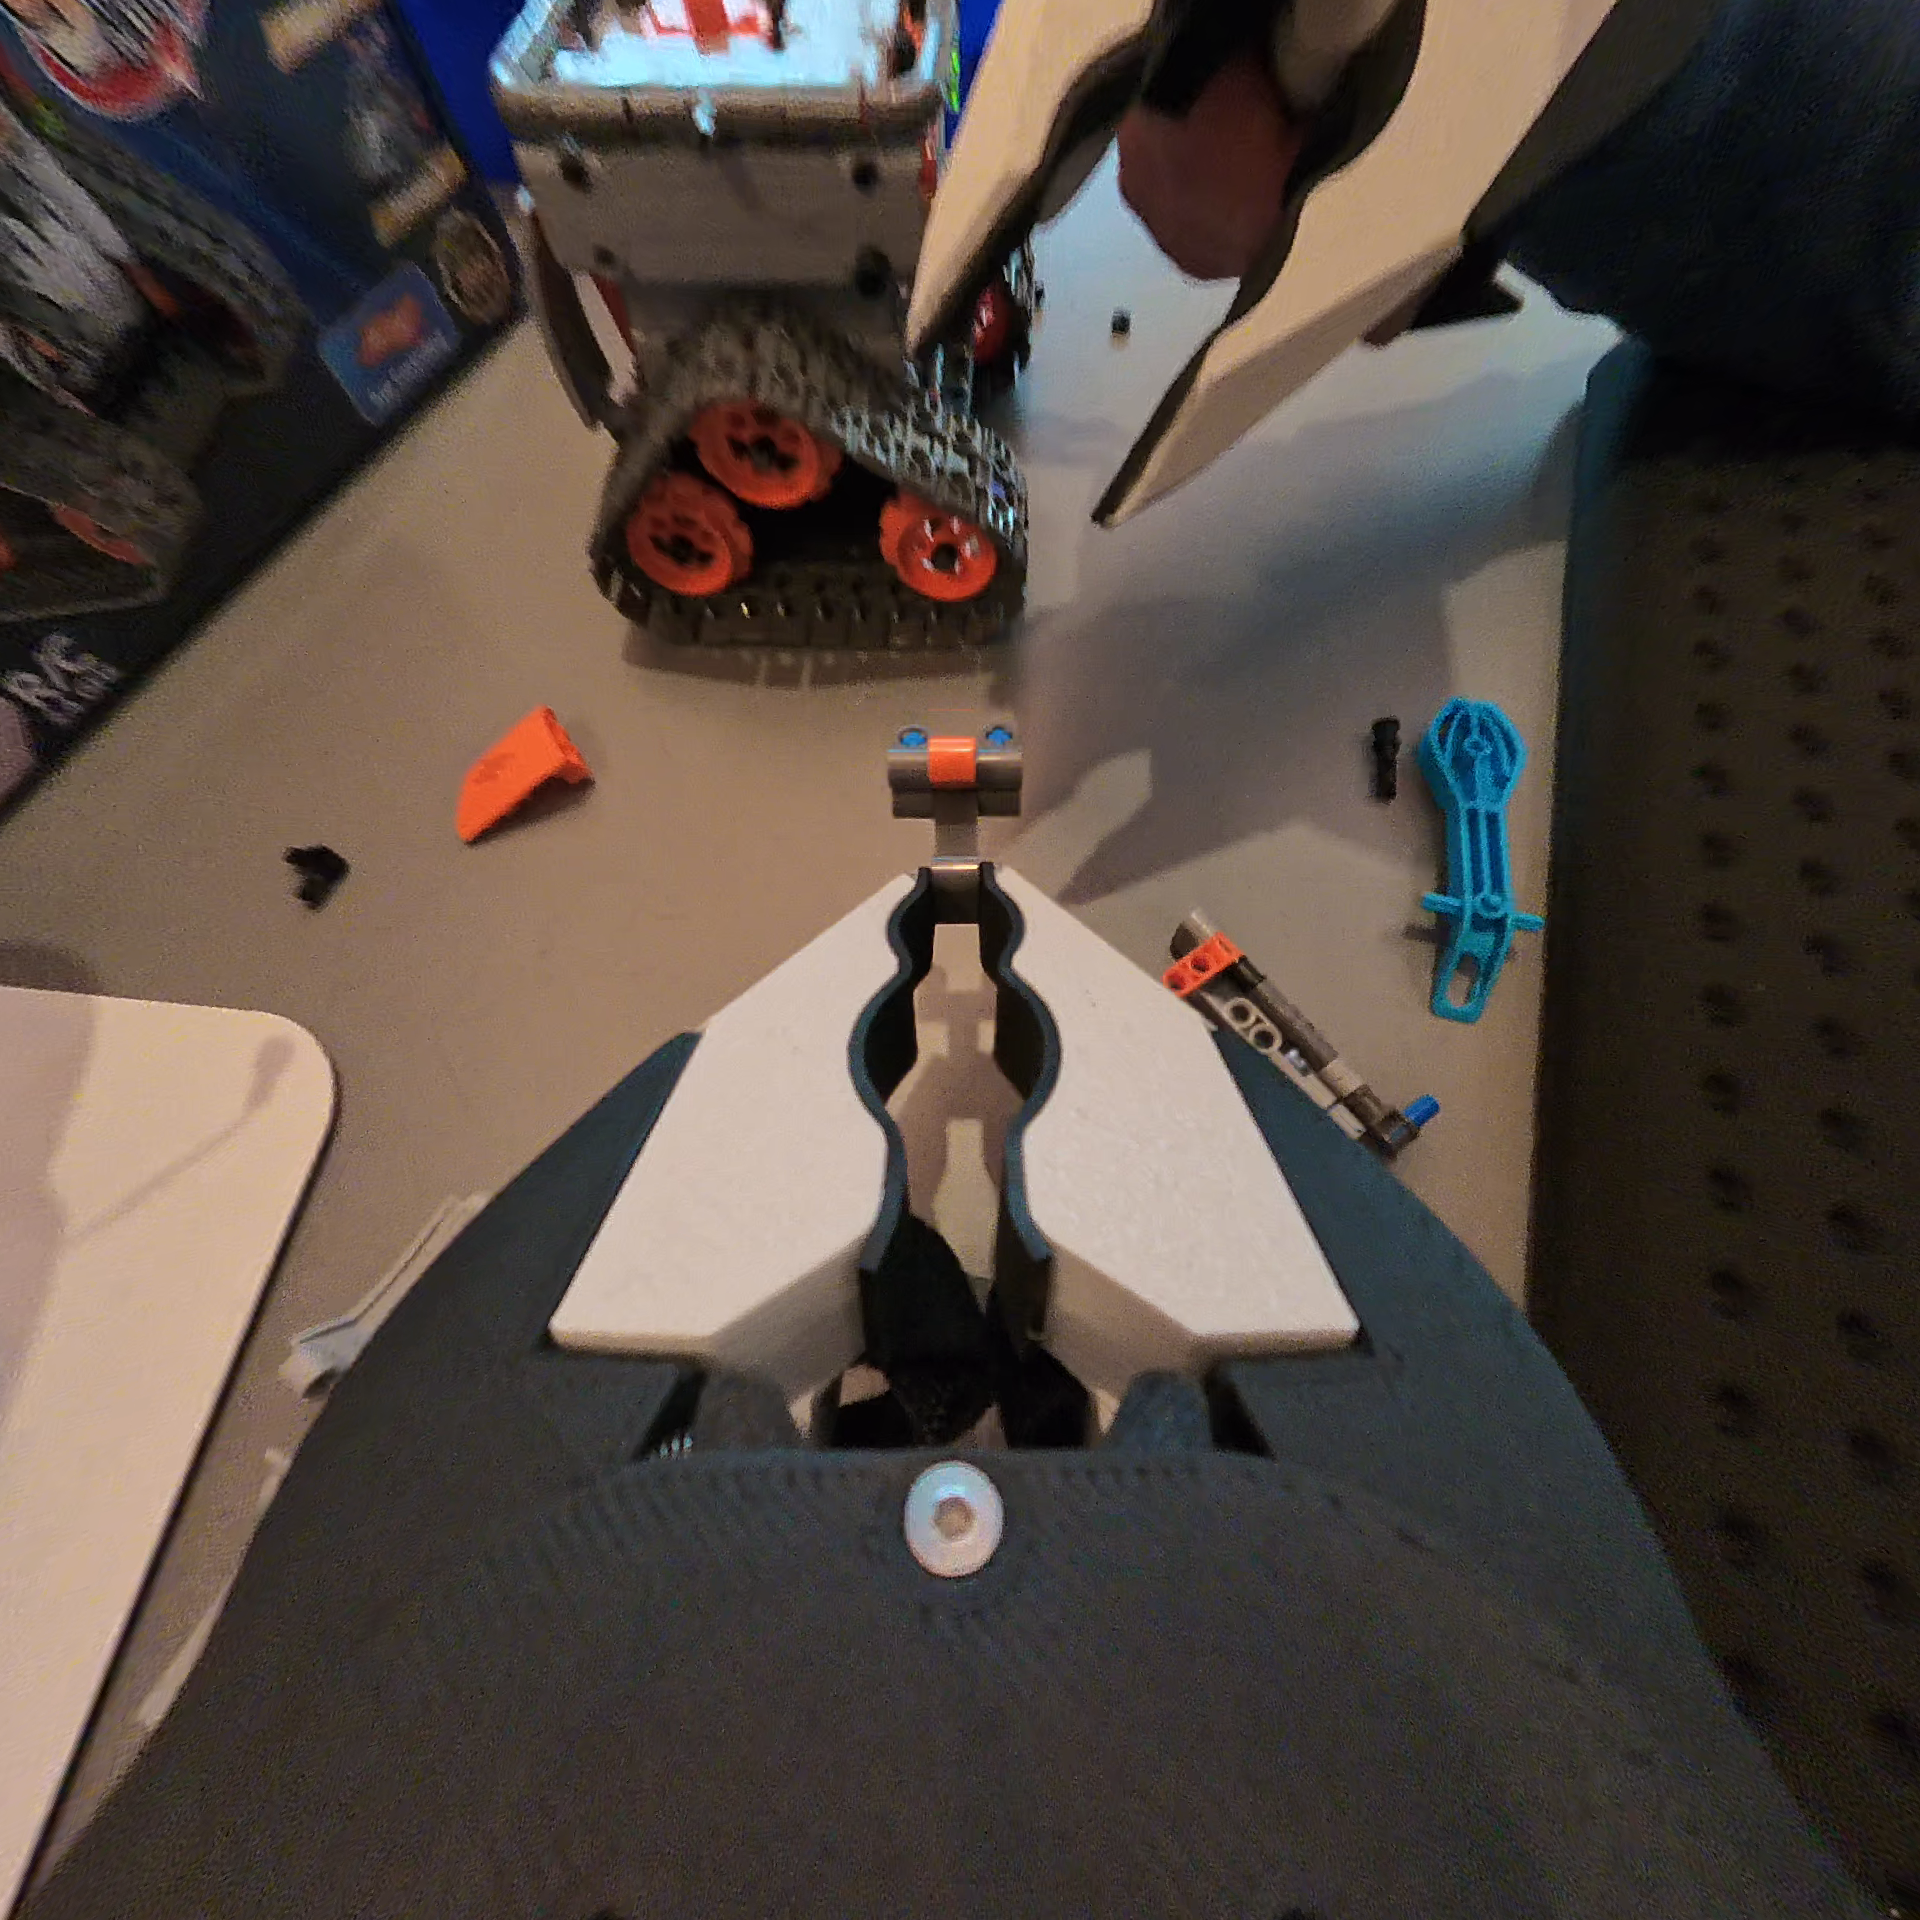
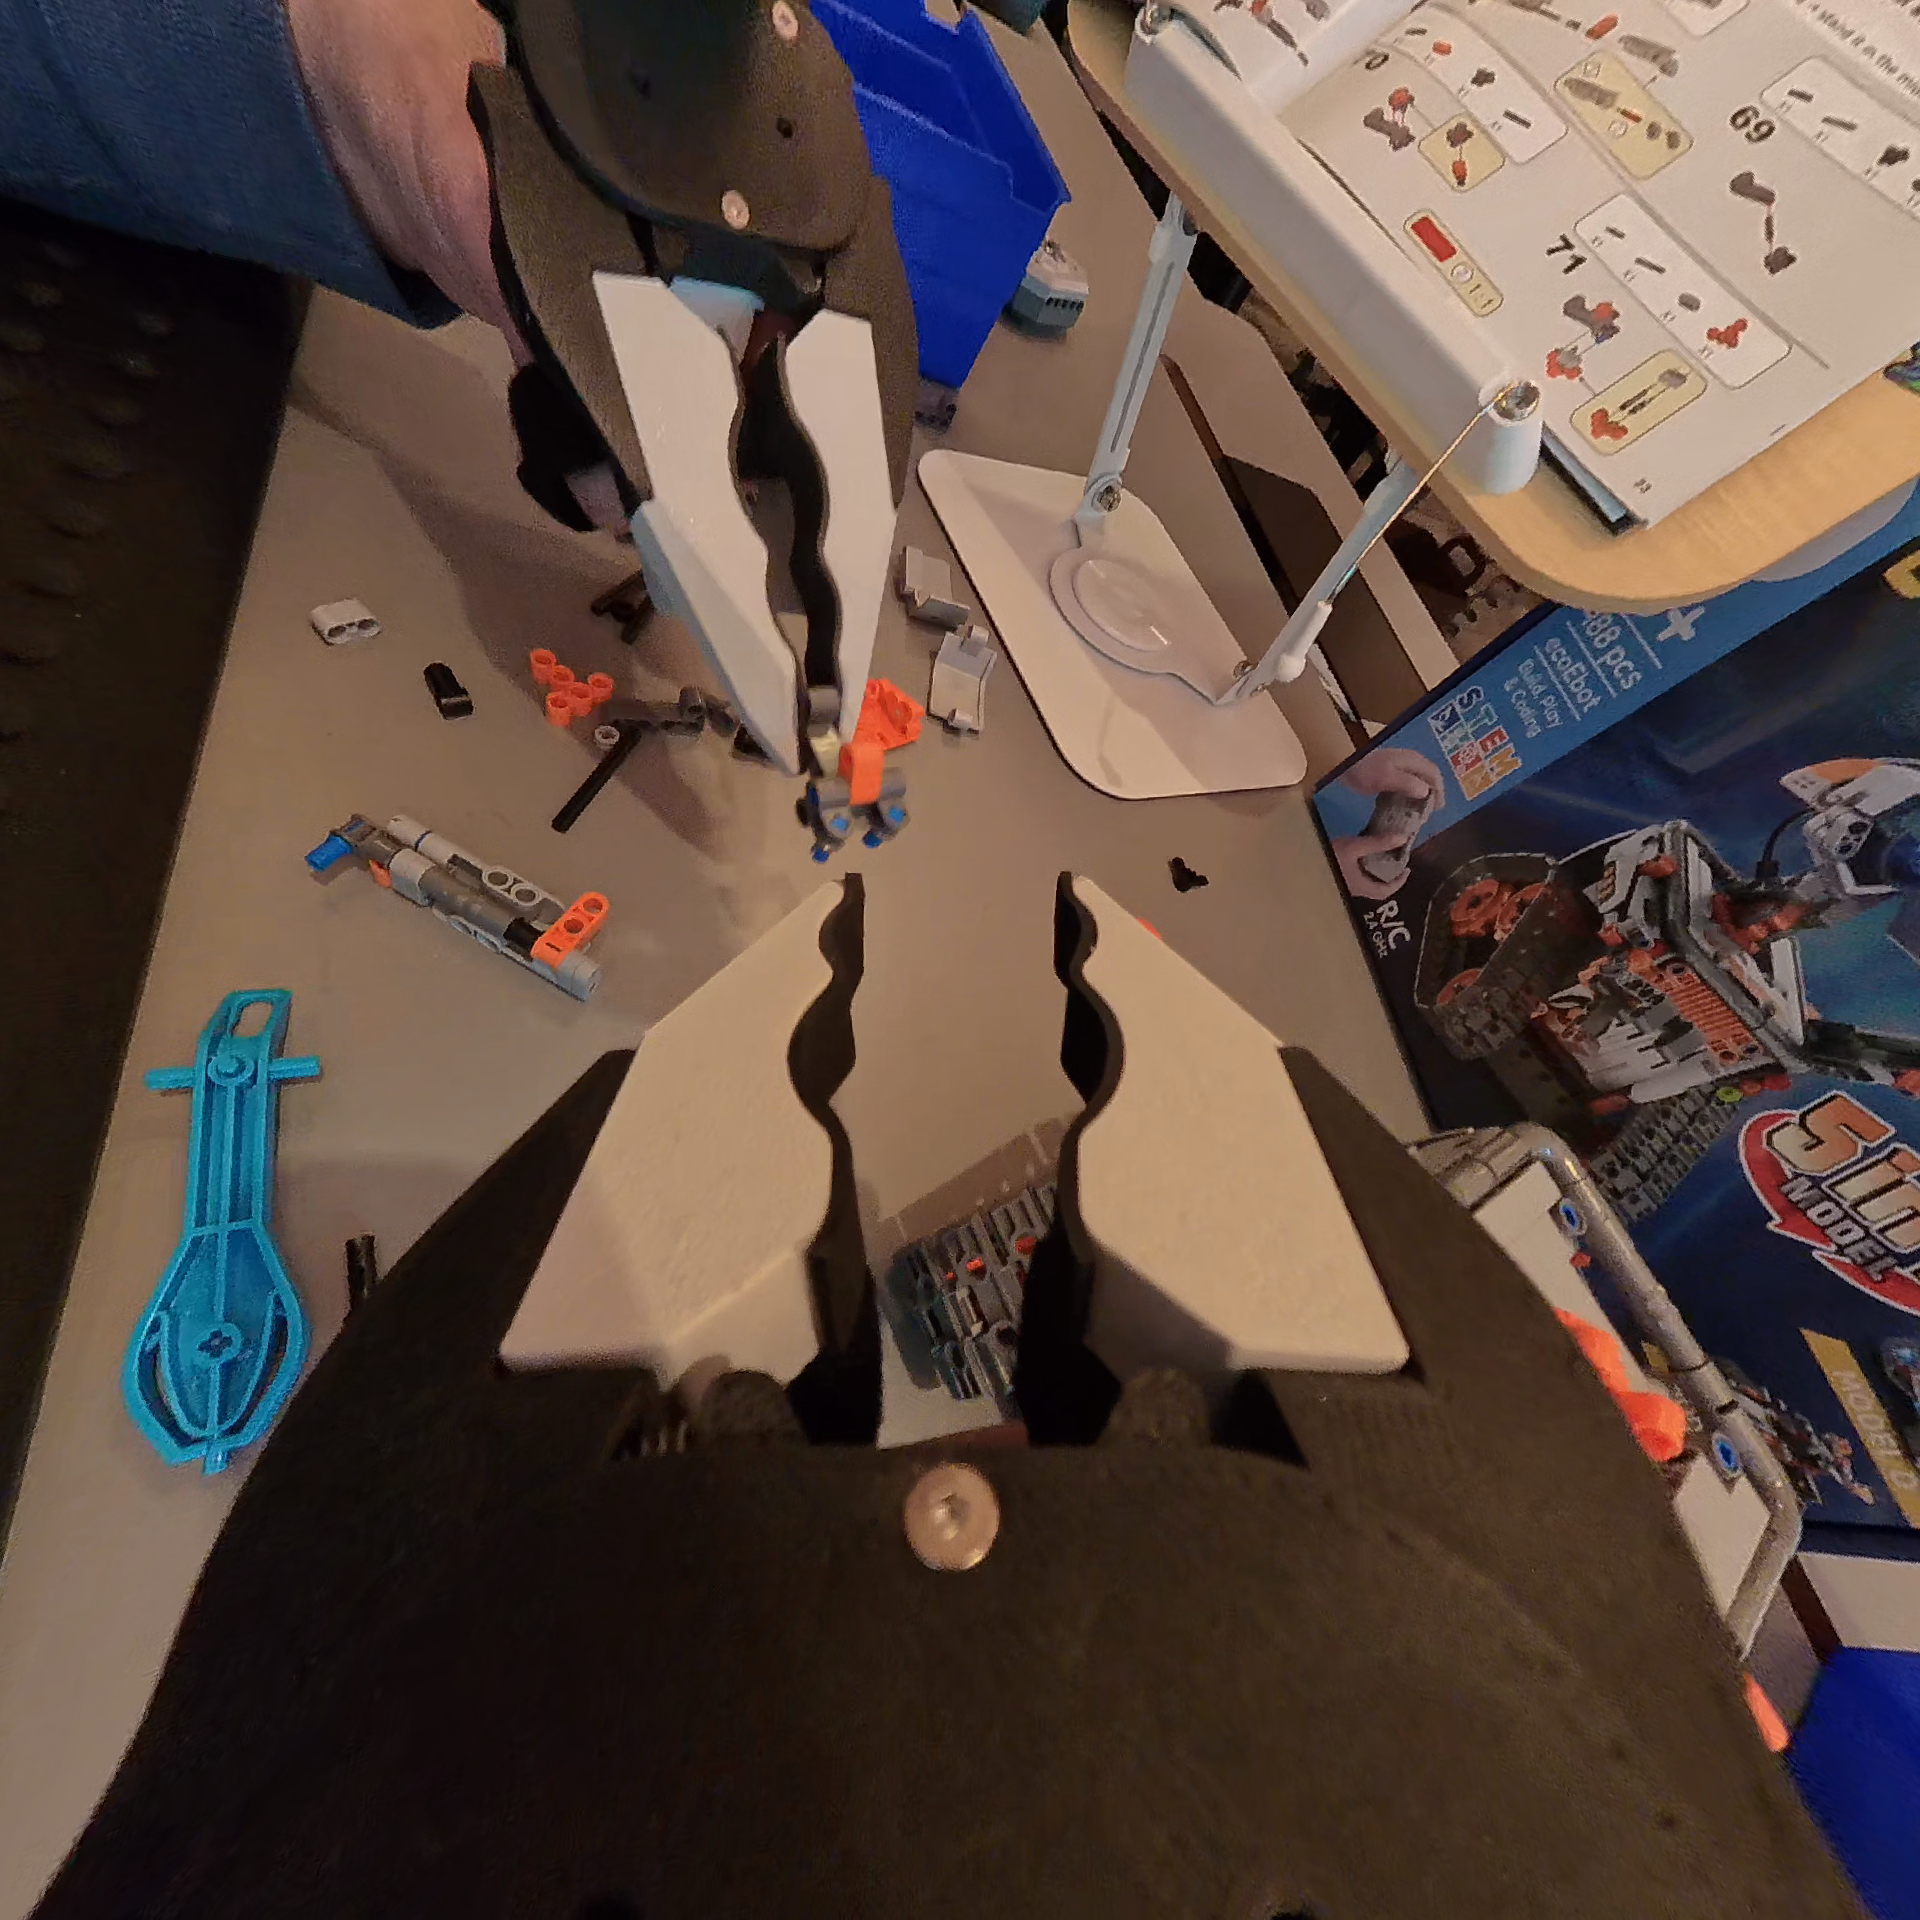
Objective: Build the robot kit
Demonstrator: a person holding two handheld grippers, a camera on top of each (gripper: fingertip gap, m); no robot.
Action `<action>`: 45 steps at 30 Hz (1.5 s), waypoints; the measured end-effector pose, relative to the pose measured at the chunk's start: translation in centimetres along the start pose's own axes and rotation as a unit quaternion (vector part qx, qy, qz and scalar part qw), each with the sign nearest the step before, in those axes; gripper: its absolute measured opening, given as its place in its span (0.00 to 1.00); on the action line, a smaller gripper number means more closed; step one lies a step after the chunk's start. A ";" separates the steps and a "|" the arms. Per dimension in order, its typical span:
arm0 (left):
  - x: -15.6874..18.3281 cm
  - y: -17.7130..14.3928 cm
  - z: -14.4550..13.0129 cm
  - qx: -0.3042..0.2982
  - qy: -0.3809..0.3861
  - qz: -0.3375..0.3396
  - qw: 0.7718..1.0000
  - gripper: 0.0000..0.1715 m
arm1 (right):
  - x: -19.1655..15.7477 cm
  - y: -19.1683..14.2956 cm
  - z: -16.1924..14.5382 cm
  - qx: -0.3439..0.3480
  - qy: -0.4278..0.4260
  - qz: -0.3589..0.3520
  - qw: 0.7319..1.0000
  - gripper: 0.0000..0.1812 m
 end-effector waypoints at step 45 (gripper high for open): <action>3.0 -3.9 -7.8 -0.196 0.034 0.015 0.980 0.00 | -1.1 -0.3 -1.1 -0.006 0.004 0.038 0.999 0.17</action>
Point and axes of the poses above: each gripper's, where its closed fingertips meet, y out along the fingers, z out of its top, x = y × z across the jaws, the point moved 5 cm from there along -y, back along the fingers, and after that the axes turned 6 degrees about -y, right-handed, at the moved point
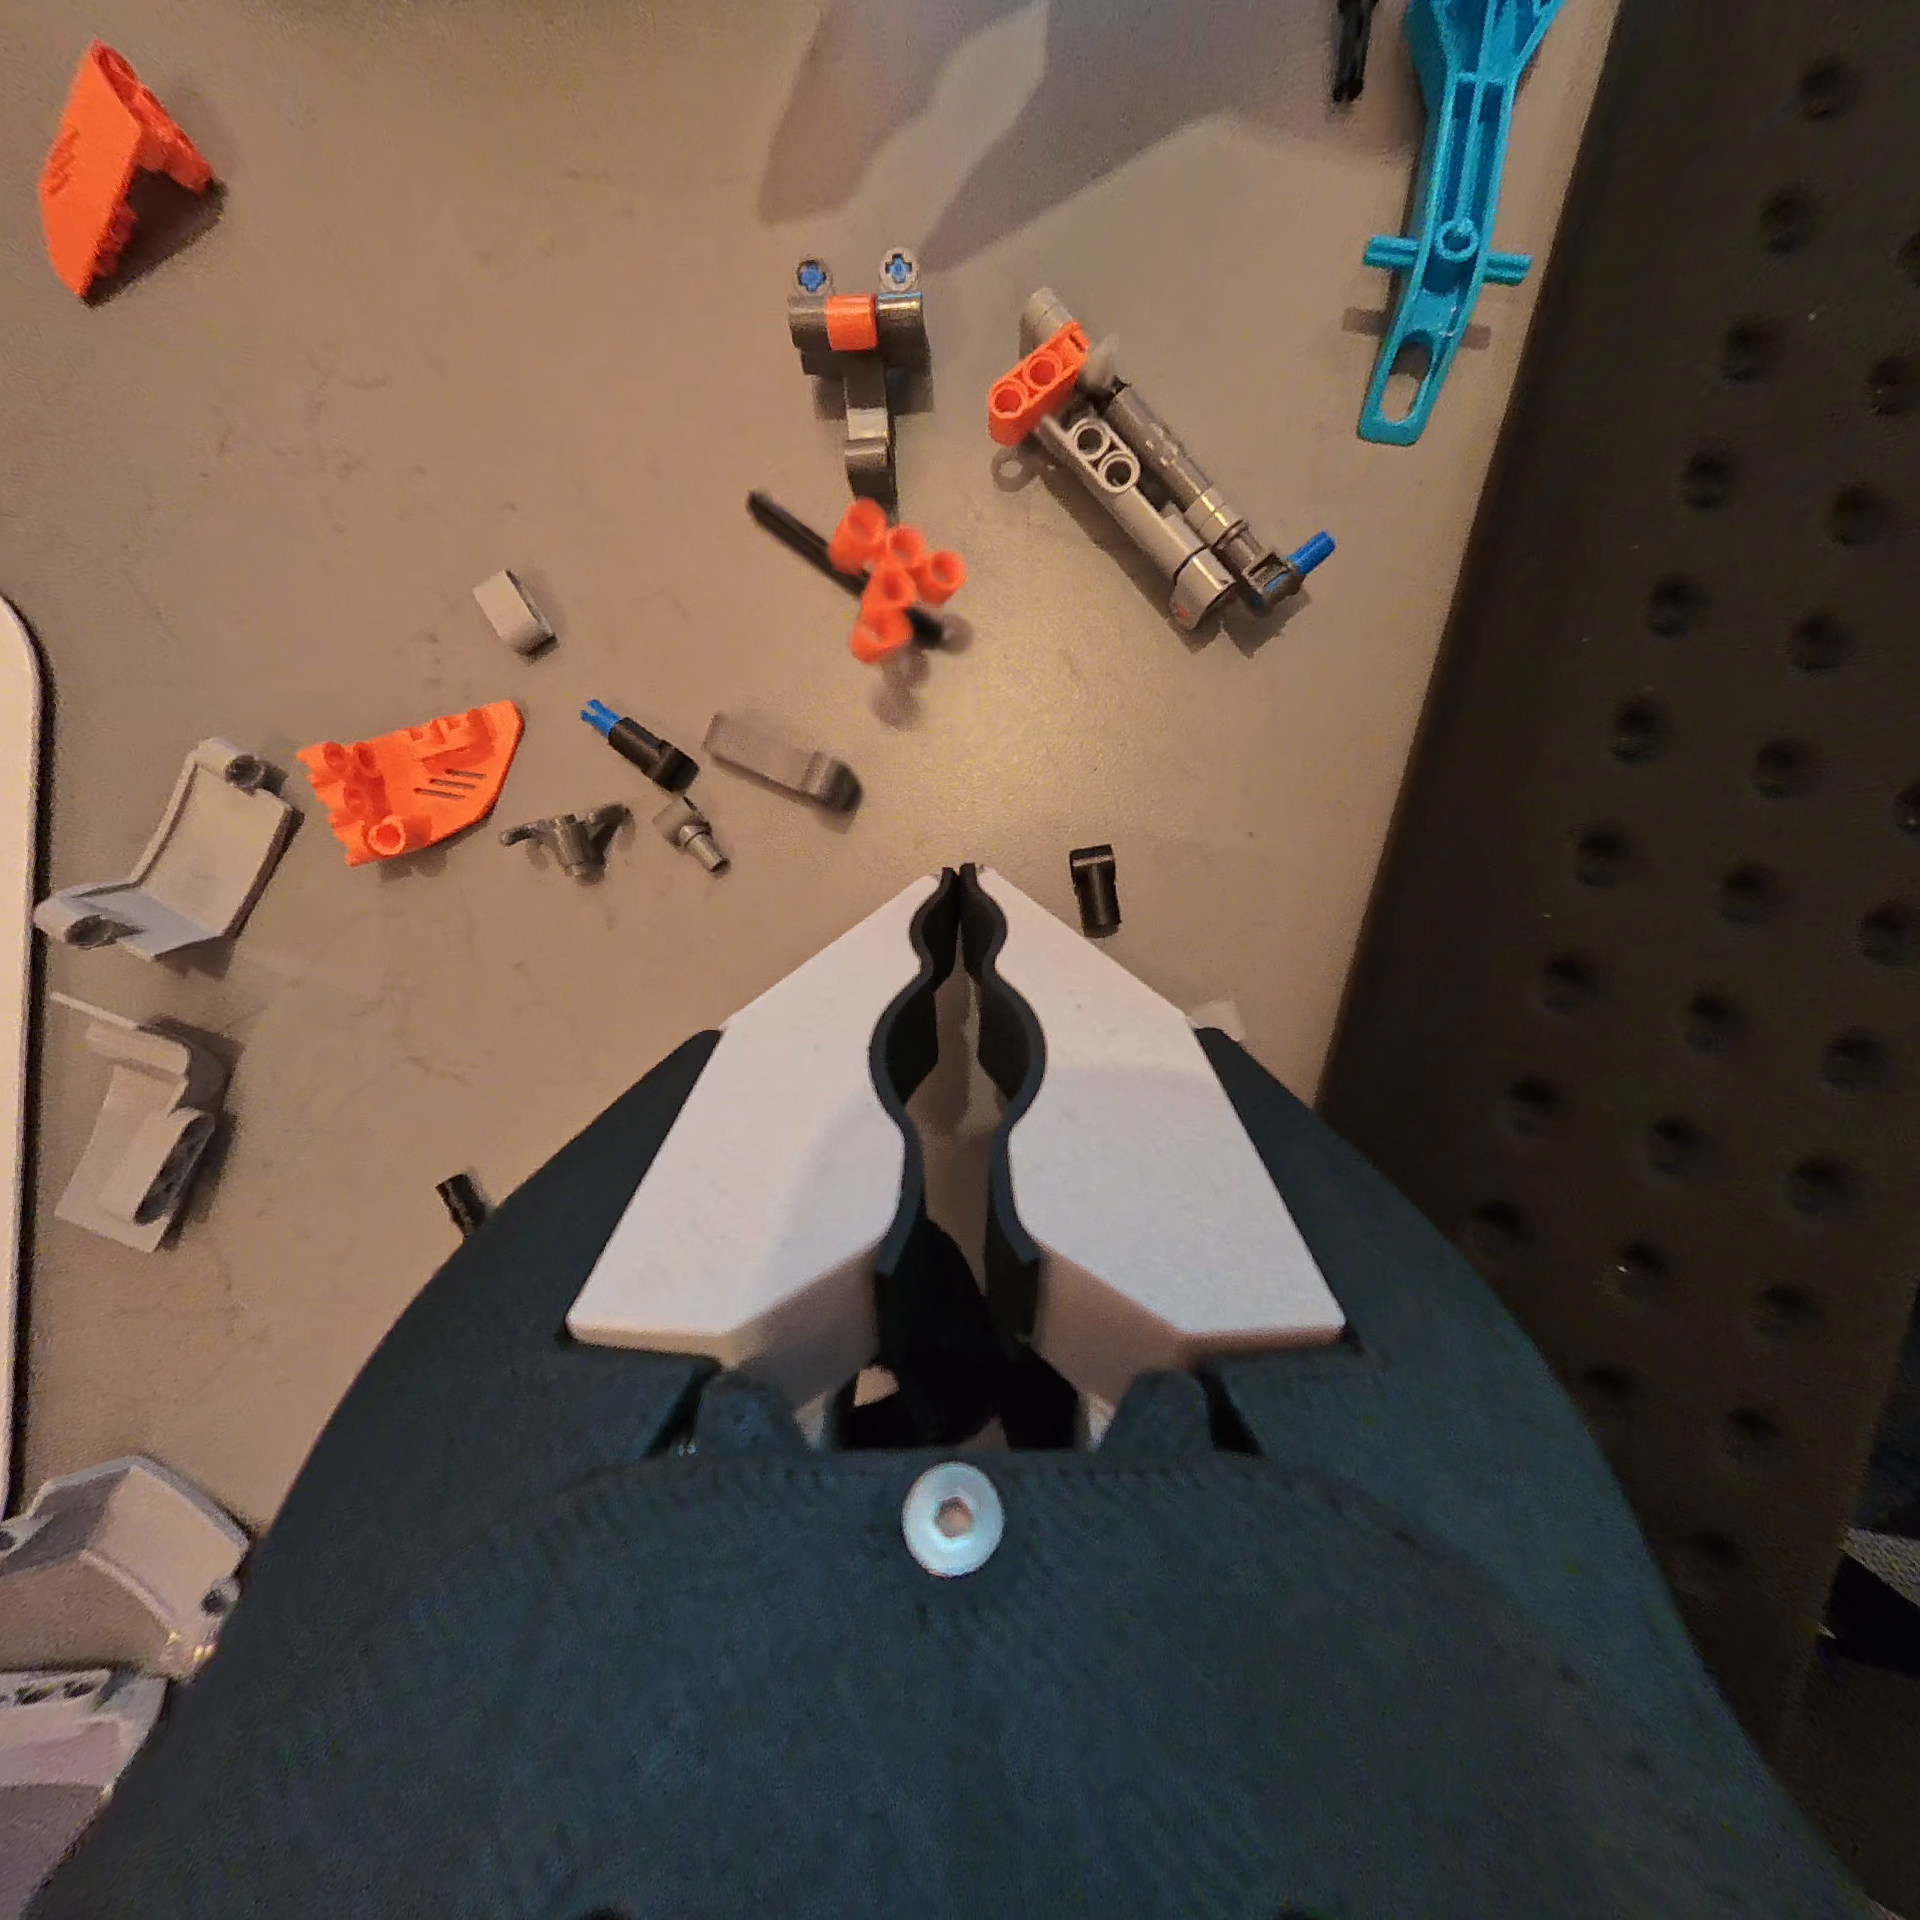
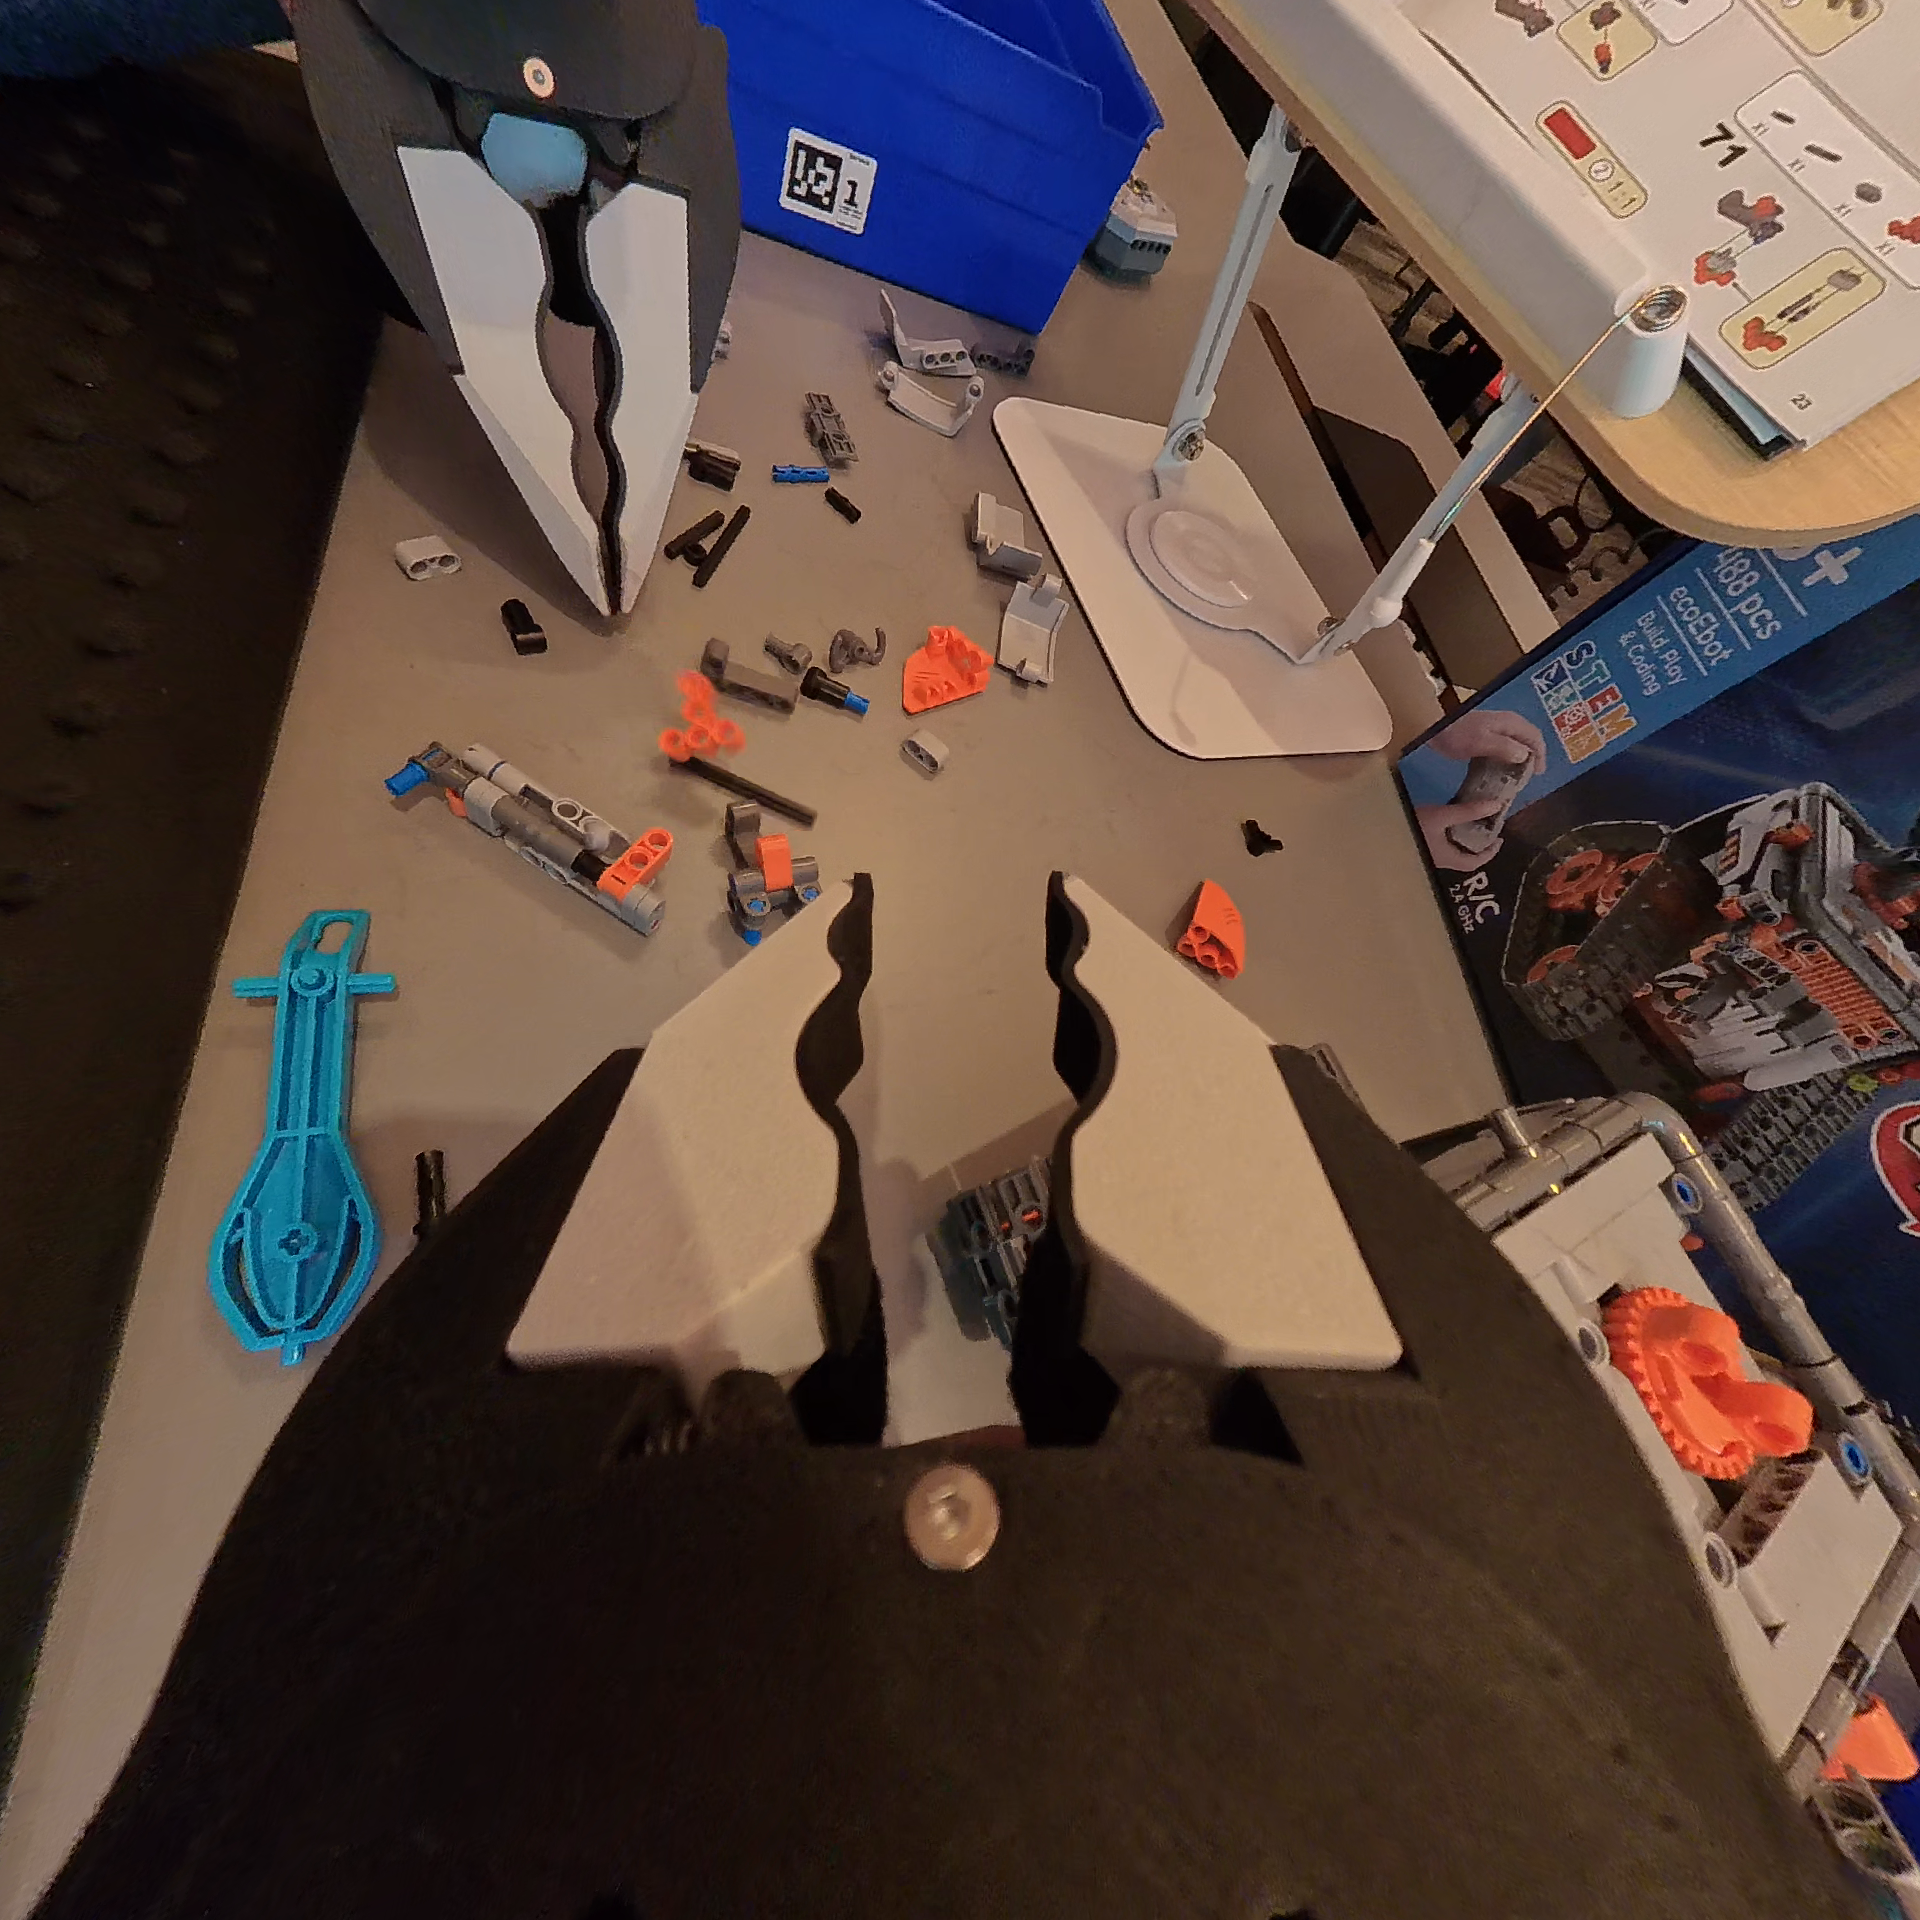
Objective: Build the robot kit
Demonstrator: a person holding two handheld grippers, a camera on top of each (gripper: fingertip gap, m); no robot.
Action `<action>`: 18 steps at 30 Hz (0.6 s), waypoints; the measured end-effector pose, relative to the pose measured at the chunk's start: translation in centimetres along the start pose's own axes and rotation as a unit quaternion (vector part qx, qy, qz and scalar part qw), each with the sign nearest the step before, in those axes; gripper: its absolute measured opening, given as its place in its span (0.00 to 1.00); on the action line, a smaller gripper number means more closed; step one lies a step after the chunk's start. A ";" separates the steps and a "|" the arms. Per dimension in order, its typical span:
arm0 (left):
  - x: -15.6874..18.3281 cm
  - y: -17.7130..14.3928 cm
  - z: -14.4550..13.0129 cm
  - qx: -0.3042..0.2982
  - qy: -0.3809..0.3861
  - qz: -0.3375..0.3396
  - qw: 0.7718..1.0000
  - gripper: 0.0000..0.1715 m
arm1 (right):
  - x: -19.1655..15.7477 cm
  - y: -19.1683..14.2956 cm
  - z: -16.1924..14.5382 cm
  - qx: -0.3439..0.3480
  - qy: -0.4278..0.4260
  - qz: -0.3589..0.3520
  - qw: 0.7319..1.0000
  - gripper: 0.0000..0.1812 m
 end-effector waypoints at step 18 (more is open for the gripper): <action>-1.5 -1.0 3.0 0.046 0.035 0.043 0.997 0.09 | -1.0 -3.3 -0.8 -0.050 0.037 0.012 0.998 0.17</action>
Point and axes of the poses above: each gripper's, where its closed fingertips meet, y out along the fingers, z out of its top, x = y × z across the jaws, the point moved 5 cm from there along -y, back along the fingers, and after that the axes turned 6 degrees about -y, right-handed, at the moved point
